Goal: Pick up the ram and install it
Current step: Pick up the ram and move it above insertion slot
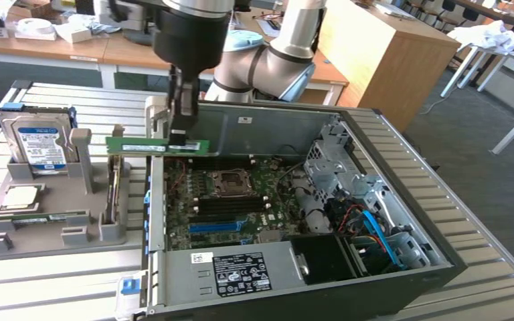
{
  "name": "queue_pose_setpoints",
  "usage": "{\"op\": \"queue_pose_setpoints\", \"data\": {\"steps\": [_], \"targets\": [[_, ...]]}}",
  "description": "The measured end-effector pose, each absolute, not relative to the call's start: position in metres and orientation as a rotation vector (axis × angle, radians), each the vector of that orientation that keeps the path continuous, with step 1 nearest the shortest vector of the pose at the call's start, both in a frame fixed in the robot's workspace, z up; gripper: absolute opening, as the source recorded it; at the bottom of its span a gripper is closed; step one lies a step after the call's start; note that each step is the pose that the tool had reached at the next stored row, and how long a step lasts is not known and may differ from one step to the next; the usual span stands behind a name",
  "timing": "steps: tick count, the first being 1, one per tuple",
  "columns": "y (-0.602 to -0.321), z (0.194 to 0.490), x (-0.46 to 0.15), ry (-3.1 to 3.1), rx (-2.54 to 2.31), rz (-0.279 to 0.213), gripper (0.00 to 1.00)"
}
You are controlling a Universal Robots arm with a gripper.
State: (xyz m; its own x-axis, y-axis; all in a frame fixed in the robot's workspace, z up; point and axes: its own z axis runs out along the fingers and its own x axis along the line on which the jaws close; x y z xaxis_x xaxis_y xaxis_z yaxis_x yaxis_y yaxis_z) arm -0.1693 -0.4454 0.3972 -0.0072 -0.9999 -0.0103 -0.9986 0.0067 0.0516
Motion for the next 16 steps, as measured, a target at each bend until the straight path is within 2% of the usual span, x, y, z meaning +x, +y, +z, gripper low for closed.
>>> {"op": "queue_pose_setpoints", "data": {"steps": [16], "targets": [[-0.445,0.397,-0.125,-2.208,2.192,-0.068,0.12]]}}
